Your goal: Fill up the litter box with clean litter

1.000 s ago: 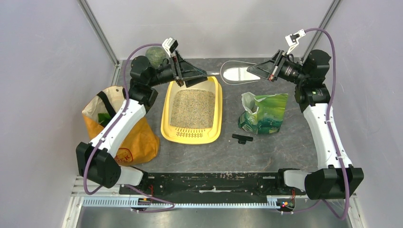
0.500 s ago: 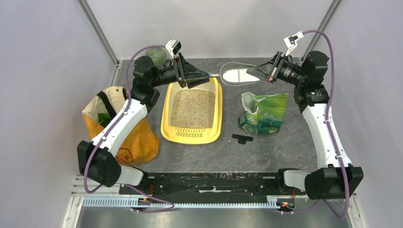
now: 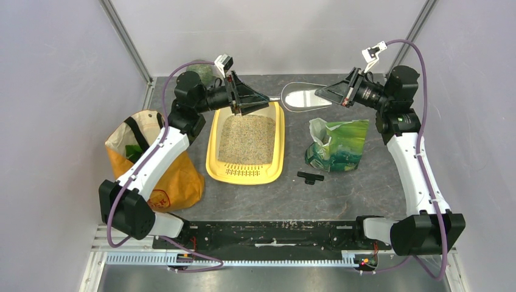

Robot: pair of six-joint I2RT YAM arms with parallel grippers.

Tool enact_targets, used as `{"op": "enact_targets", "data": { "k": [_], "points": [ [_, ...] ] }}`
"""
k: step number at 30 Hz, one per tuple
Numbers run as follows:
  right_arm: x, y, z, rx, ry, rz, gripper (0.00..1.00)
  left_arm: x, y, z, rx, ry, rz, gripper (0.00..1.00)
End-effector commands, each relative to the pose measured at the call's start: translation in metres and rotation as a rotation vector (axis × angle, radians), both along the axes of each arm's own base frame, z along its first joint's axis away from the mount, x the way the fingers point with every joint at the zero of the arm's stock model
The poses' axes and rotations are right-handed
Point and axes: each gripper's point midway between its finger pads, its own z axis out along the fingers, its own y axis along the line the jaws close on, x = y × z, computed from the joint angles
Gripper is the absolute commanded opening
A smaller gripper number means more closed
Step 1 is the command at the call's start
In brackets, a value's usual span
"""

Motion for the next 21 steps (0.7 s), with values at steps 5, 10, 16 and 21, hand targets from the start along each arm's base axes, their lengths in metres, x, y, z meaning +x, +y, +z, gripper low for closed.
{"op": "enact_targets", "data": {
  "k": [5, 10, 16, 21],
  "points": [
    [-0.009, 0.0032, 0.0106, -0.002, -0.049, 0.024, 0.0, -0.0029, 0.0009, 0.0189, -0.01, -0.103, 0.013, 0.35],
    [-0.0095, 0.0032, 0.0107, -0.008, -0.053, 0.022, 0.0, -0.0024, 0.0006, 0.021, -0.013, -0.111, 0.014, 0.35],
    [-0.011, 0.0034, 0.0091, -0.01, -0.048, 0.024, 0.0, -0.0024, 0.001, 0.0239, -0.024, -0.116, 0.018, 0.43],
    [-0.0117, 0.0037, 0.0098, -0.01, -0.048, 0.026, 0.0, -0.0021, 0.0007, 0.0215, -0.018, -0.114, 0.016, 0.43]
  ]
}}
